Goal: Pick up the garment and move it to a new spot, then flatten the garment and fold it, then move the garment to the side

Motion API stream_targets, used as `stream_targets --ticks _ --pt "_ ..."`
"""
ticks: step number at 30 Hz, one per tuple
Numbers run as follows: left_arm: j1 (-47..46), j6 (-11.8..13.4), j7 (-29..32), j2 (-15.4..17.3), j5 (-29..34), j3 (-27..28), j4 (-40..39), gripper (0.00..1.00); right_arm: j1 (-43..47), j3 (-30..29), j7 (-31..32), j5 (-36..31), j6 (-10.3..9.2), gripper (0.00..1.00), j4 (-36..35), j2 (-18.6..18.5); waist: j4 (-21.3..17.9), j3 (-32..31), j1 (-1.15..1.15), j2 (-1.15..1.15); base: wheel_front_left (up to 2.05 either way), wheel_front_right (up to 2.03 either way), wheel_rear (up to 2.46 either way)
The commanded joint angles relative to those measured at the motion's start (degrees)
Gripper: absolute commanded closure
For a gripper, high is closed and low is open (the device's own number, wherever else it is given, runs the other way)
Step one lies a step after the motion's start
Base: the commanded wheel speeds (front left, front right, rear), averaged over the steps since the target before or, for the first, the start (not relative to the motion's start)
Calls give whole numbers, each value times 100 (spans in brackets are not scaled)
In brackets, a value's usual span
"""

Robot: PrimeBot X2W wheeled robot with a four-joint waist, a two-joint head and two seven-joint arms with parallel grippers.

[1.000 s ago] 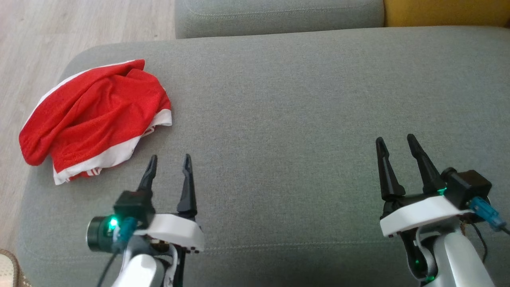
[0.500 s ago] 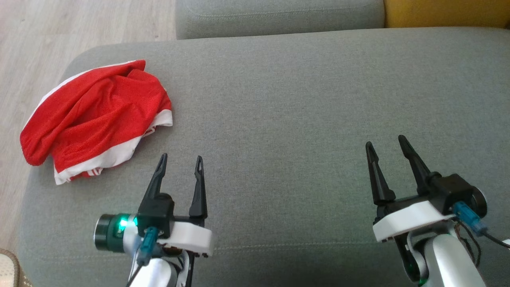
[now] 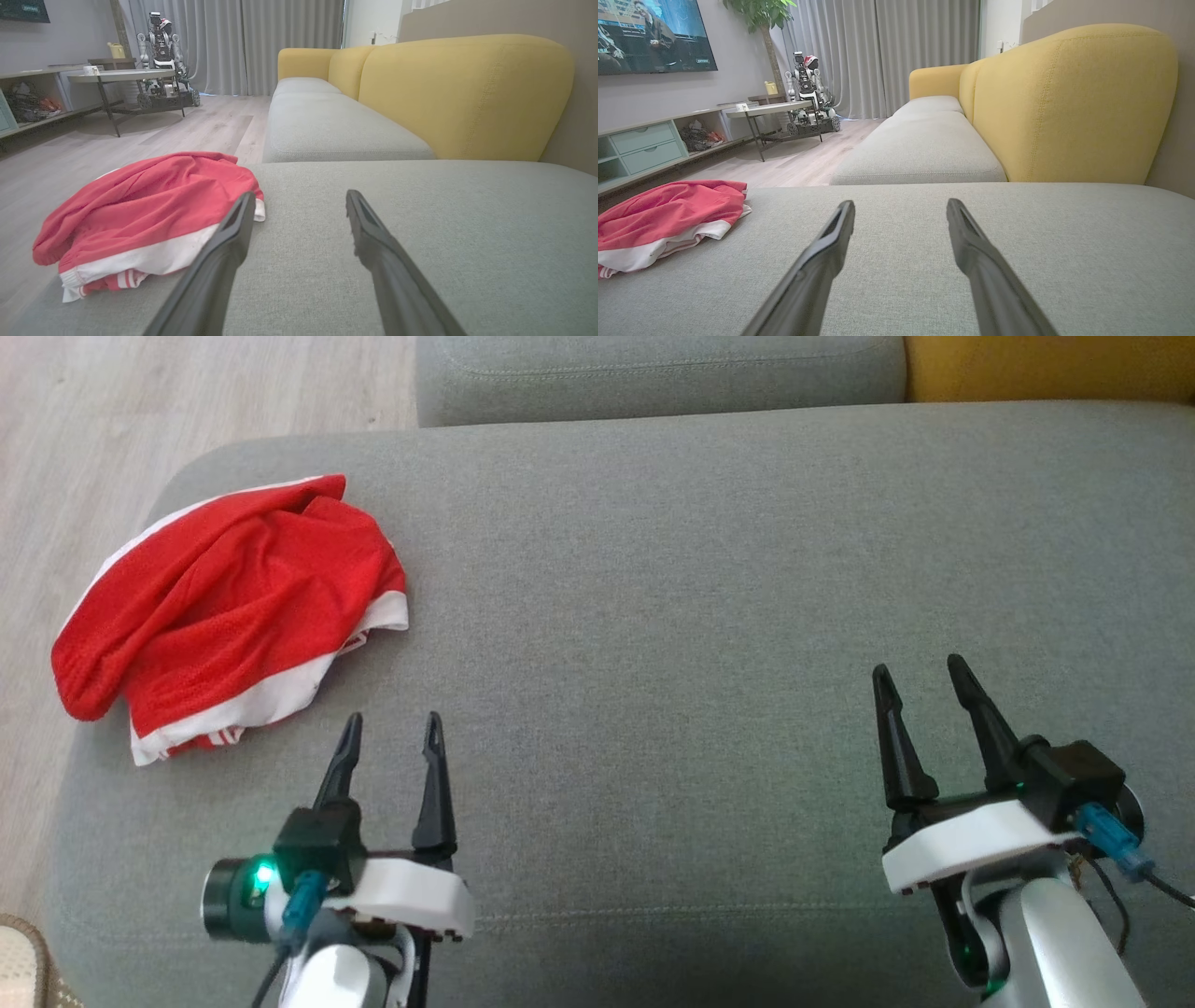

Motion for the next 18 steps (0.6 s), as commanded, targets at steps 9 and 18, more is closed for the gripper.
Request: stream_targets --ticks 9,18 --pt "-202 -311 -71 -129 240 484 -103 0 -248 81 -53 44 1 0 -225 2 4 82 0 0 0 0 0" --pt "-222 -335 -71 -142 204 474 -114 0 -267 57 -54 73 1 0 -206 2 6 117 0 0 0 0 0"
